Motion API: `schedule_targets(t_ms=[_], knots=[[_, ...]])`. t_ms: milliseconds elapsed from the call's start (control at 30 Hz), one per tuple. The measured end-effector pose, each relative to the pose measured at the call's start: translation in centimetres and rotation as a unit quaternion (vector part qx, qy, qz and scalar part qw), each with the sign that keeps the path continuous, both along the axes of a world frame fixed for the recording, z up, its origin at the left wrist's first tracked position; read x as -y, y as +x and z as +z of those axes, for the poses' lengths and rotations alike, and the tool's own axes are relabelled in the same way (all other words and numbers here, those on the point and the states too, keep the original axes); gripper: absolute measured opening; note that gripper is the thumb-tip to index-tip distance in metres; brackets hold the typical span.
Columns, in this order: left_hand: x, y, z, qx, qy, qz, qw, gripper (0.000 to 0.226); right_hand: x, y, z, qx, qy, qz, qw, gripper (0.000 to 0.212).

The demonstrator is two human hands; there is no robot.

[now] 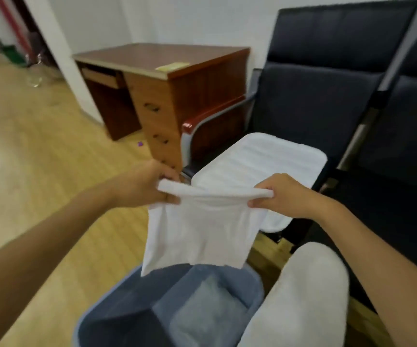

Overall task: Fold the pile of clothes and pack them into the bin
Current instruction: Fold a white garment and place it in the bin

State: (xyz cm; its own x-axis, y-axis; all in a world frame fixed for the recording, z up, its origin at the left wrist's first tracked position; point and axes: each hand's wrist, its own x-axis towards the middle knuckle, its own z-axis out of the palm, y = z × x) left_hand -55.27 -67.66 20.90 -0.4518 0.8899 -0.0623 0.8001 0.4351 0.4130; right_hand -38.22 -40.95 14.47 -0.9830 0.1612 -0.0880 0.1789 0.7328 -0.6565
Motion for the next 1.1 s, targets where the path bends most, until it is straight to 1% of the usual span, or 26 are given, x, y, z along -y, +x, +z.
schedule_targets(t_ms=[33, 100, 167, 200, 233, 367, 433, 567, 633, 733, 800, 833, 867, 900, 933, 967, 1000, 1100], knots=[[2.4, -0.1, -2.7, 0.024, -0.005, 0.026, 0.999, 0.013, 1.6, -1.2, -0.8, 0.032, 0.017, 0.028, 0.999, 0.029], [6.6, 0.4, -8.3, 0.071, -0.013, 0.075, 0.995, 0.013, 4.6, -3.4, -3.2, 0.078, 0.046, 0.069, 0.993, 0.034], [9.7, 1.1, -13.6, 0.108, -0.012, 0.113, 0.988, 0.015, 6.9, -5.0, -6.2, 0.104, 0.067, 0.091, 0.988, 0.024], [10.8, 1.5, -15.8, 0.124, -0.006, 0.122, 0.985, 0.017, 7.6, -5.4, -7.6, 0.112, 0.068, 0.095, 0.987, 0.018], [11.6, 1.9, -17.9, 0.141, -0.002, 0.133, 0.981, 0.018, 8.2, -5.8, -9.0, 0.117, 0.060, 0.098, 0.986, 0.016], [13.7, 2.6, -24.3, 0.193, 0.027, 0.192, 0.962, 0.013, 9.8, -7.8, -14.7, 0.149, 0.050, 0.099, 0.983, 0.028], [13.4, 2.6, -26.1, 0.196, 0.023, 0.216, 0.956, 0.015, 10.1, -9.1, -17.2, 0.162, 0.044, 0.091, 0.982, 0.029], [12.7, 2.4, -28.2, 0.161, 0.013, 0.253, 0.954, 0.025, 10.0, -11.6, -19.4, 0.131, 0.031, 0.071, 0.988, 0.016], [12.6, 2.5, -29.2, 0.144, 0.006, 0.257, 0.956, 0.028, 9.6, -12.5, -20.0, 0.125, 0.021, 0.078, 0.989, 0.019], [11.7, 3.9, -30.7, 0.102, -0.003, 0.240, 0.965, 0.021, 9.0, -12.2, -21.1, 0.150, 0.065, 0.099, 0.982, 0.028], [10.8, 5.8, -32.3, 0.068, -0.046, 0.187, 0.979, 0.019, 8.7, -11.0, -22.4, 0.190, 0.134, 0.120, 0.965, 0.031], [10.5, 6.7, -33.2, 0.065, -0.090, 0.152, 0.982, 0.025, 8.7, -10.3, -23.0, 0.220, 0.190, 0.140, 0.946, 0.031], [10.1, 7.9, -34.4, 0.080, -0.139, 0.113, 0.980, 0.032, 8.6, -9.4, -23.7, 0.261, 0.261, 0.174, 0.913, 0.031], [10.1, 8.8, -35.3, 0.105, -0.186, 0.076, 0.974, 0.039, 8.6, -8.7, -24.4, 0.306, 0.329, 0.208, 0.869, 0.031], [10.0, 9.6, -36.1, 0.133, -0.221, 0.045, 0.965, 0.042, 8.4, -8.1, -24.9, 0.350, 0.376, 0.220, 0.829, 0.032], [9.8, 10.3, -36.8, 0.157, -0.244, 0.028, 0.957, 0.039, 8.1, -7.5, -25.2, 0.386, 0.396, 0.216, 0.805, 0.034], [9.6, 10.7, -37.1, 0.173, -0.246, 0.028, 0.953, 0.034, 7.7, -7.2, -25.2, 0.402, 0.396, 0.202, 0.800, 0.033], [8.8, 10.4, -36.6, 0.197, -0.202, 0.071, 0.957, 0.024, 6.6, -7.5, -24.5, 0.365, 0.362, 0.138, 0.847, 0.027]])
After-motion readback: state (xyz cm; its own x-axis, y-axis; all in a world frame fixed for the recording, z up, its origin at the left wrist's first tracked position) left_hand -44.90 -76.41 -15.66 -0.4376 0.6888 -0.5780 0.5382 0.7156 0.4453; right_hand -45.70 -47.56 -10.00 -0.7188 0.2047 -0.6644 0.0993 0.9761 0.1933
